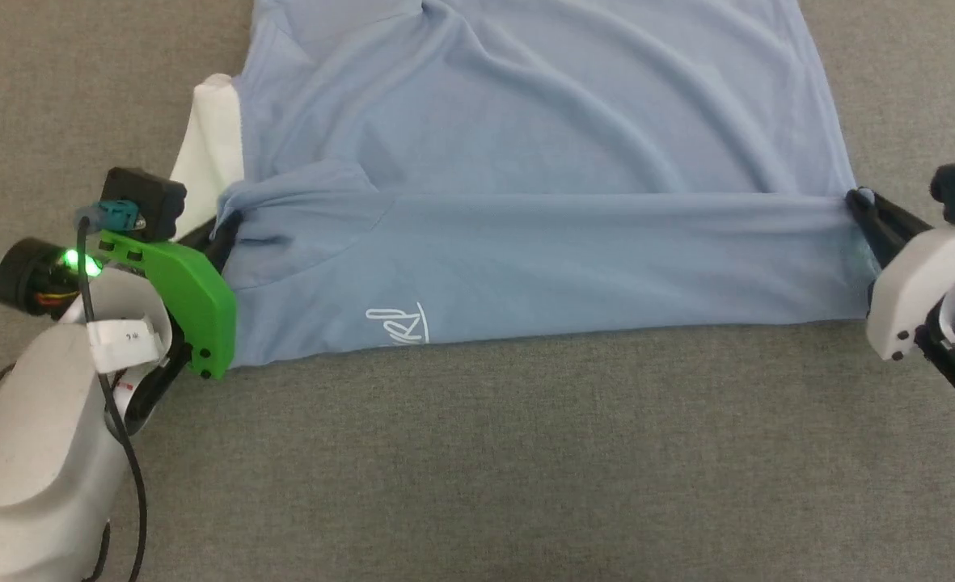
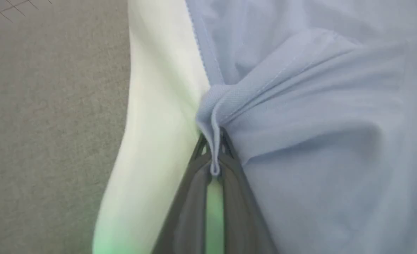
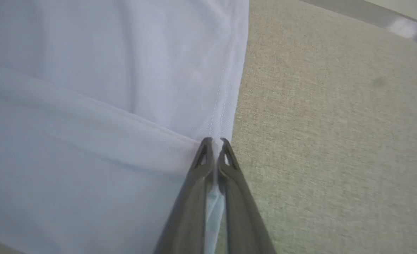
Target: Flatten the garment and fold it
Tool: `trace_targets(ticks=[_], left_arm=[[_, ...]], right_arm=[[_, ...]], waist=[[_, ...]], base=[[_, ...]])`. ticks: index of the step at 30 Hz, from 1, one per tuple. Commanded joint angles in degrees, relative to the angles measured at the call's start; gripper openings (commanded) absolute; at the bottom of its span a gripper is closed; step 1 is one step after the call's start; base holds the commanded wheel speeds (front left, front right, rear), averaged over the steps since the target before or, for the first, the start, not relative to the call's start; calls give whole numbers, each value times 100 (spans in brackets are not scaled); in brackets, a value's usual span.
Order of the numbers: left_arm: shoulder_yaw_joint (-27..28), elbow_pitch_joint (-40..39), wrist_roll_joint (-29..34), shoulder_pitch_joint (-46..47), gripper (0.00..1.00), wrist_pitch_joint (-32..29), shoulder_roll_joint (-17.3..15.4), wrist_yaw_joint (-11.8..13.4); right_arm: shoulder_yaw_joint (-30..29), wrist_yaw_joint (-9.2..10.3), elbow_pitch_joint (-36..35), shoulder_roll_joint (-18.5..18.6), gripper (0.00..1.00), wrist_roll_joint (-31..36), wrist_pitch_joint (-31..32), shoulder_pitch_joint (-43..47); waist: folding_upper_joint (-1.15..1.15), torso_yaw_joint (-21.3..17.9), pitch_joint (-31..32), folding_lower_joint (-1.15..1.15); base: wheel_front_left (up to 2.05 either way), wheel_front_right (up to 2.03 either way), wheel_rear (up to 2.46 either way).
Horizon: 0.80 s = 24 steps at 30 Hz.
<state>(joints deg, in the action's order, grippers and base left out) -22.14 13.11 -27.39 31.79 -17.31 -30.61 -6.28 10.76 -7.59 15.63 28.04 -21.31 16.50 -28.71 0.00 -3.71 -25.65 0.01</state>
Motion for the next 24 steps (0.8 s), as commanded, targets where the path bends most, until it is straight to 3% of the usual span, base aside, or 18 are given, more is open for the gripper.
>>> trace_targets(ticks=[1,5,6,7,8,9,10,20,24], left_arm=[[-35,127,-123,38,0,-211,-46,-18],[-136,271,-483,-80,0,-724,-7,-50],[-140,258,-541,-113,19,-761,12,-52],[-122,240,-583,-140,49,-735,35,-45],[-77,221,-603,-167,100,-624,58,-16],[-44,216,-591,-189,100,-494,75,14],[-8,196,-552,-221,100,-304,91,52],[652,-429,-200,-1137,100,2170,591,1102],[697,-686,-228,-1688,100,2610,886,1393]], right_arm=[[76,10,138,-17,0,-121,182,-118],[270,10,398,-10,0,-428,709,-301],[268,10,443,-15,0,-502,801,-328],[242,10,483,-23,0,-556,856,-342],[200,10,518,-37,4,-599,909,-347],[183,10,511,-42,29,-609,908,-340],[138,10,498,-52,100,-622,876,-318],[-627,10,-115,-387,100,-462,-242,593],[-1057,10,-535,-670,100,-242,-771,1085]], waist=[[0,-23,-105,-1],[0,-14,-104,-1],[0,-3,-82,-1],[0,5,-54,-1],[0,15,-16,-1],[0,27,28,-1],[0,38,82,-1],[0,157,825,-1],[0,215,1042,-1]], base=[[0,0,0],[0,0,0],[0,0,0],[0,0,0],[0,0,0],[0,0,0],[0,0,0],[0,0,0],[0,0,0]])
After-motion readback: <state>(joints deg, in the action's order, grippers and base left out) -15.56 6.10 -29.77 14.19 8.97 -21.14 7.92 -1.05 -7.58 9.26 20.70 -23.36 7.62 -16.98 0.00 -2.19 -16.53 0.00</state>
